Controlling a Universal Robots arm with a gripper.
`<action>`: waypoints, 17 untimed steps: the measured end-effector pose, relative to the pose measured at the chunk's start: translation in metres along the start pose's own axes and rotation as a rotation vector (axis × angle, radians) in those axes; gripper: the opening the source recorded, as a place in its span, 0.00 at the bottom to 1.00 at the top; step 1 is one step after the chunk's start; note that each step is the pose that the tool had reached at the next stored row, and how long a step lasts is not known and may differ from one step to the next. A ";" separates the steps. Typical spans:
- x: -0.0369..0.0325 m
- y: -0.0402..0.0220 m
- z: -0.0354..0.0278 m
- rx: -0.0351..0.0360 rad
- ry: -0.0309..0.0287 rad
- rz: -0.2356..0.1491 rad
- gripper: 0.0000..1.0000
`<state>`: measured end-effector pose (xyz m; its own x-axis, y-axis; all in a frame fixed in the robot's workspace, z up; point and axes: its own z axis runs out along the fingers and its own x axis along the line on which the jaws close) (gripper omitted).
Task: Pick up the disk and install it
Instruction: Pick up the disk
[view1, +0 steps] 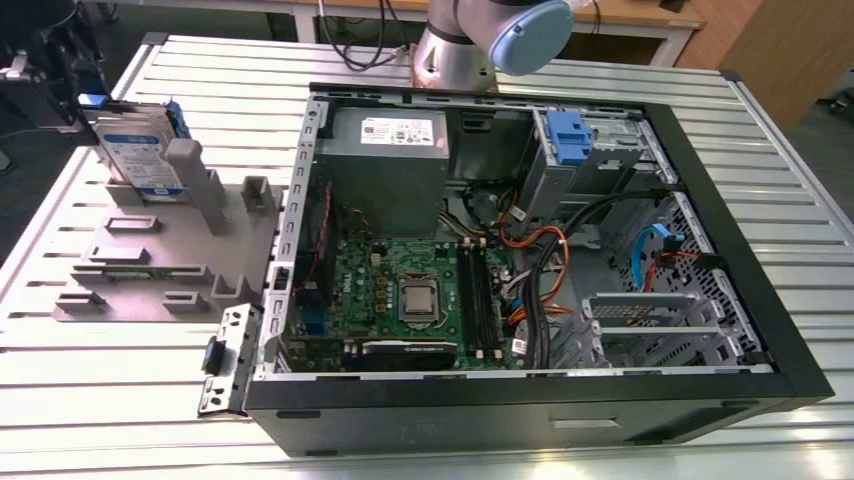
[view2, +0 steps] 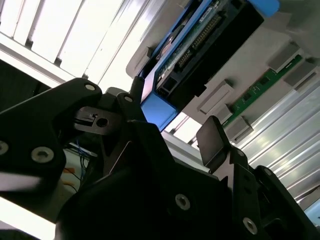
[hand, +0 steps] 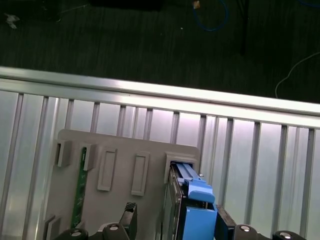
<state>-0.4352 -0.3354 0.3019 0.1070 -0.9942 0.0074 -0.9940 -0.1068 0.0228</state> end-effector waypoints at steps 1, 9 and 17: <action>-0.0005 0.0004 0.0006 0.0018 -0.0002 0.001 0.69; -0.0020 0.0040 0.0028 0.0140 -0.0002 0.037 0.69; -0.0021 0.0042 0.0028 0.0150 -0.0111 0.037 0.69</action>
<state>-0.4396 -0.3338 0.2992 0.0699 -0.9976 -0.0032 -0.9975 -0.0699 0.0078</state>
